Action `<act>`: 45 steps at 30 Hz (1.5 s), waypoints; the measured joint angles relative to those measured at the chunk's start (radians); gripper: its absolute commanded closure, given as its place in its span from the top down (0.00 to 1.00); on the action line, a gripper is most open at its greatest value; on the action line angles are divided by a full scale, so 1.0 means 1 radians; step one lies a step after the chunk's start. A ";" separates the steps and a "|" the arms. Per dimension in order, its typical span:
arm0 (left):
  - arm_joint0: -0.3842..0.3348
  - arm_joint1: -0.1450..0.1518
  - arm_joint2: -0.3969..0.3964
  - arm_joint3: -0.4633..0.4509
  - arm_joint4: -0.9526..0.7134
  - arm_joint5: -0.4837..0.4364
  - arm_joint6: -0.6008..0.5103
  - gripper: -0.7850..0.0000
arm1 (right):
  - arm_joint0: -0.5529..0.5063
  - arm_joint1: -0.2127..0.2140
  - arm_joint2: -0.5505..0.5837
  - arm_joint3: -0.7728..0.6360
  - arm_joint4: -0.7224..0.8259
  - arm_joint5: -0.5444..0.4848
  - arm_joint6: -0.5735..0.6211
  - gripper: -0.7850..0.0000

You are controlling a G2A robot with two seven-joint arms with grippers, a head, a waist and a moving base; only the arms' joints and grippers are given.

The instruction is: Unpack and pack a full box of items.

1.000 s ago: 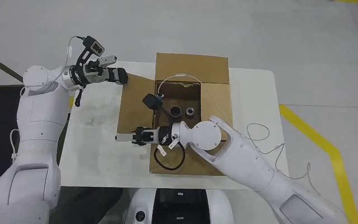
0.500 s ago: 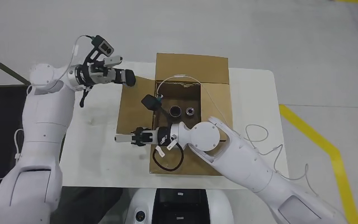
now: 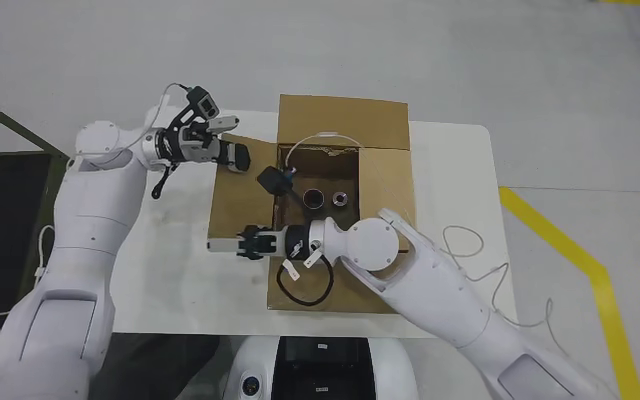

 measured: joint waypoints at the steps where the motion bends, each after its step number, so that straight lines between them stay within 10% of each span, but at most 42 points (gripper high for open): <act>1: 0.000 0.002 0.000 0.004 -0.001 -0.002 0.000 1.00 | -0.004 0.002 0.006 -0.006 -0.002 0.001 0.002 1.00; 45: -0.054 -0.011 0.130 0.188 0.088 -0.059 0.000 1.00 | -0.294 0.128 0.360 -0.314 -0.053 0.068 0.186 1.00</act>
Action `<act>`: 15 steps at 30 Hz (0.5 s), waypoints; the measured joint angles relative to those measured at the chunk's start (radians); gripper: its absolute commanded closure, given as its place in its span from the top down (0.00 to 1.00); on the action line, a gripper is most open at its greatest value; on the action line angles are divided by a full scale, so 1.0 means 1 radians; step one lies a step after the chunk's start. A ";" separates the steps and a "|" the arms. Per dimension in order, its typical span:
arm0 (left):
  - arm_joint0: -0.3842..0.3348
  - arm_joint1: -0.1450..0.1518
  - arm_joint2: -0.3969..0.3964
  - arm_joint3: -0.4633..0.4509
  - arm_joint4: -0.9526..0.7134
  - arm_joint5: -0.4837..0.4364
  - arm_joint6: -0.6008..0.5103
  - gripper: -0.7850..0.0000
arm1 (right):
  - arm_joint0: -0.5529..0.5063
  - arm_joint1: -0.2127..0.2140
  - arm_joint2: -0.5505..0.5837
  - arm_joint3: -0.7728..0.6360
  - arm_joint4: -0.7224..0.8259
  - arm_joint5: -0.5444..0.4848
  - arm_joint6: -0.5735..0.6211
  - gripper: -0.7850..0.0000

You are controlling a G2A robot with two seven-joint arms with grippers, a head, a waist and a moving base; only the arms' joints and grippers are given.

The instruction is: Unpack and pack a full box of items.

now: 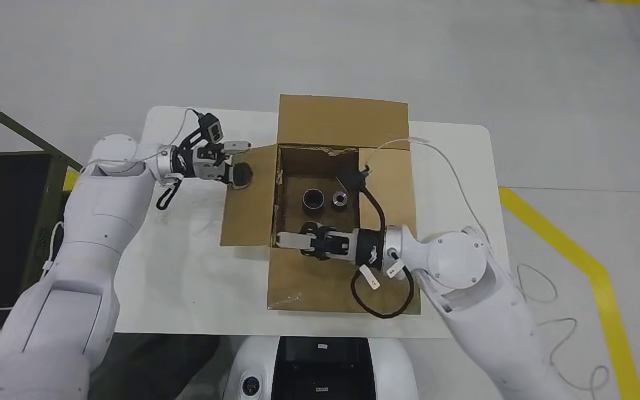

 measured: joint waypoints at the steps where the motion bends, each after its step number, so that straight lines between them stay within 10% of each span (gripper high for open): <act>1: 0.000 0.001 -0.002 -0.005 -0.002 -0.001 0.000 1.00 | -0.002 0.001 0.002 -0.001 -0.002 0.002 0.002 1.00; 15: 0.030 0.033 -0.054 -0.182 -0.056 0.015 0.000 1.00 | -0.082 0.037 0.082 -0.090 -0.061 0.044 0.060 1.00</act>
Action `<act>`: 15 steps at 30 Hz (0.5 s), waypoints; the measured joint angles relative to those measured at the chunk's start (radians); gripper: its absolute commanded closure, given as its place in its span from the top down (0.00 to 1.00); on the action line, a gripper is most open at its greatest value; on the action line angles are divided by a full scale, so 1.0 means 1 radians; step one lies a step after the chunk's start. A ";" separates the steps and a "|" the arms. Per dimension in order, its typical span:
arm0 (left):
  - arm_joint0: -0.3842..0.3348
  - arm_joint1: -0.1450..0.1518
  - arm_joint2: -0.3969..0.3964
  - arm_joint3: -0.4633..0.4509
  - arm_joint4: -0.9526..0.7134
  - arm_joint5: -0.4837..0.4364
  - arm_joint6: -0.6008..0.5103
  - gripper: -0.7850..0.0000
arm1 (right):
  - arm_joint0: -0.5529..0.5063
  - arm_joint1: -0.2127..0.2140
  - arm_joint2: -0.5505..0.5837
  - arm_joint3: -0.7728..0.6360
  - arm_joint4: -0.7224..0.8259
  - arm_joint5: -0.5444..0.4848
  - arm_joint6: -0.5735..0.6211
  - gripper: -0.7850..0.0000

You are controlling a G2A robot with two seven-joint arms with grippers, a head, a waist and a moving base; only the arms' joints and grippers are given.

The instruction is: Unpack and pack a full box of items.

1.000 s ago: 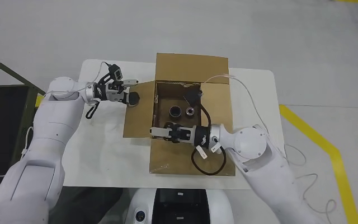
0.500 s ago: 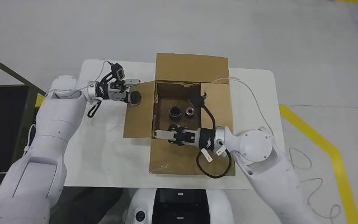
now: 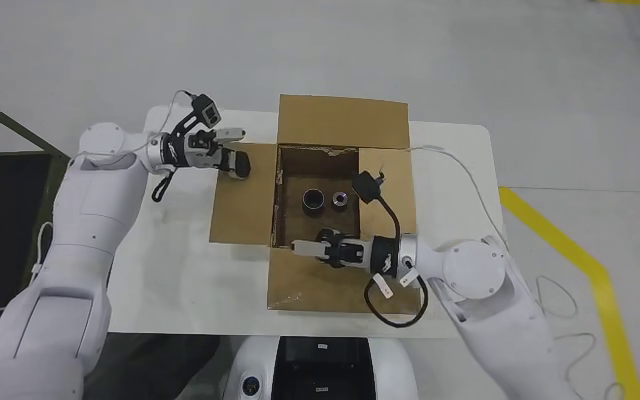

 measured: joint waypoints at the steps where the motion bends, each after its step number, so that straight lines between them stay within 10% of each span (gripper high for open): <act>1: 0.001 0.001 -0.001 -0.016 0.001 0.004 0.000 1.00 | -0.009 0.003 0.010 -0.009 -0.003 0.002 0.005 1.00; 15: -0.015 -0.018 0.055 -0.195 0.008 0.058 0.096 1.00 | -0.115 0.041 0.128 -0.119 -0.004 -0.003 0.063 1.00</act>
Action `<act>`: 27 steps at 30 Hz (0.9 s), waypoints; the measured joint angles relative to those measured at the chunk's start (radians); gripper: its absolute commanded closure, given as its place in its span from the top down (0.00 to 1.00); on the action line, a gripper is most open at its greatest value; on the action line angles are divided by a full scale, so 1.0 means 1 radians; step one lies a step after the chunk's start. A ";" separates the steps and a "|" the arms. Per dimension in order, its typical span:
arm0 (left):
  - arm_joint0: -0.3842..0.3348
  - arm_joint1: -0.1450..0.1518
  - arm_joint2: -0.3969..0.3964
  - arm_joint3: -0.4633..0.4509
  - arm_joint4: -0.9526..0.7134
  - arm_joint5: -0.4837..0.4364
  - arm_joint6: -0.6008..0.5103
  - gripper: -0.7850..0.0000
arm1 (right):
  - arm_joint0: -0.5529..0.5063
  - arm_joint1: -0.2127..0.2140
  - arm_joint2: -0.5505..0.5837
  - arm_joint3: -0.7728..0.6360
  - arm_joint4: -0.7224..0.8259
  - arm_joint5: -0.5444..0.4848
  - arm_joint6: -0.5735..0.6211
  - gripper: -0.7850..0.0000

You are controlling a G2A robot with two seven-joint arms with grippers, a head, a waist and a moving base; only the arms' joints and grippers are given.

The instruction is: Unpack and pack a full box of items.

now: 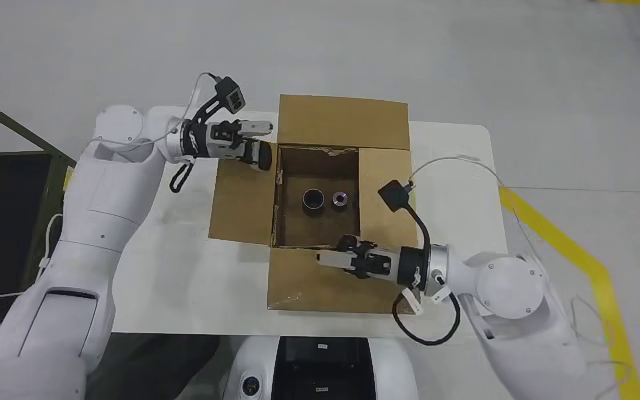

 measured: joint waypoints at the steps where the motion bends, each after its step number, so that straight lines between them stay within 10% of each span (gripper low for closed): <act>1: -0.004 -0.002 0.007 -0.007 0.005 0.005 0.007 1.00 | -0.007 0.002 0.006 -0.007 -0.001 0.000 0.003 1.00; 27: -0.105 -0.061 0.188 -0.031 0.084 0.123 0.099 1.00 | -0.113 0.040 0.091 -0.063 0.018 0.020 0.050 1.00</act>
